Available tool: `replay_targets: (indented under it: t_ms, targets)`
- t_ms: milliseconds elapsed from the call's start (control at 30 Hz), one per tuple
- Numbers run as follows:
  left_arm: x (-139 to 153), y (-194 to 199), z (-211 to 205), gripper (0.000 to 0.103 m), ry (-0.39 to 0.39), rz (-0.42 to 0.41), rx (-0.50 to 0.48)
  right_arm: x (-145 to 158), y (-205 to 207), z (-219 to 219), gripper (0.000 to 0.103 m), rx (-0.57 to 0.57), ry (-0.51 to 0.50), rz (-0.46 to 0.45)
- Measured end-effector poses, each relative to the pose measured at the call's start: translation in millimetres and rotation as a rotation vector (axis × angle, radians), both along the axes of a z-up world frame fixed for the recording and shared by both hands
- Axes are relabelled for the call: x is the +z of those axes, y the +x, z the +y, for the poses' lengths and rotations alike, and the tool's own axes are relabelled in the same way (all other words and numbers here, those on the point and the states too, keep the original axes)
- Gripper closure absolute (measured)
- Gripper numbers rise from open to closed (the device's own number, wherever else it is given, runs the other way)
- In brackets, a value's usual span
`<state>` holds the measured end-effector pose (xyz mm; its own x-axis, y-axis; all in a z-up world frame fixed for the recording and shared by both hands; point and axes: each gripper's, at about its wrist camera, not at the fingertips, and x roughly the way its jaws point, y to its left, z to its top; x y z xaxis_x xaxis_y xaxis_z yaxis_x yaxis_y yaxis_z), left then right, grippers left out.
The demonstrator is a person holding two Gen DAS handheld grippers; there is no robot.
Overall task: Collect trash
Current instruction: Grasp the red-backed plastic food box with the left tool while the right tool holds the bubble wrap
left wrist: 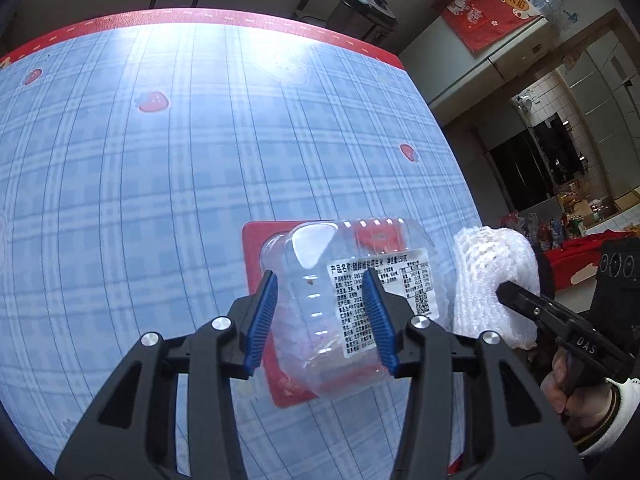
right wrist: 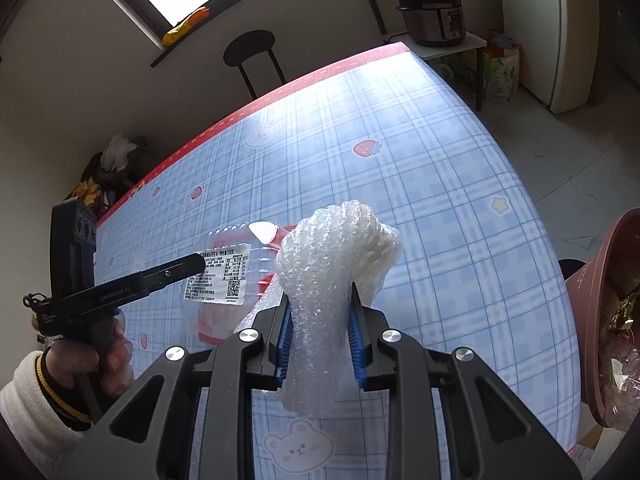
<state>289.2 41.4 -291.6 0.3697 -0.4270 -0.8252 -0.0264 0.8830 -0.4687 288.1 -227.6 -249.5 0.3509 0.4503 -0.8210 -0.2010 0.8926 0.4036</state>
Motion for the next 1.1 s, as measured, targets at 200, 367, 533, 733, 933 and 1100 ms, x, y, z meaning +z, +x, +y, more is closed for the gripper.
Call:
replay_targets:
  t_ms: [200,367,533,733,933,1100]
  targets:
    - [-3,-48,-18,0.056,-0.033,0.024,0.001,8,-27,4,0.079,0.018,-0.071,-0.022]
    - [-3,-60,-17,0.056,-0.035,0.026,0.017,27,-42,10,0.08,0.053,-0.108,-0.086]
    - [-5,-67,-15,0.048,-0.025,0.029,0.024,19,-49,37,0.08,0.151,-0.201,-0.089]
    - [-9,-75,1,0.034,-0.028,0.04,0.055,13,-48,50,0.08,0.195,-0.298,-0.125]
    - [-17,-78,12,0.031,-0.082,0.044,0.08,10,-46,65,0.08,0.233,-0.347,-0.141]
    - [-17,-78,18,0.03,-0.096,0.044,0.097,15,-44,68,0.08,0.241,-0.336,-0.12]
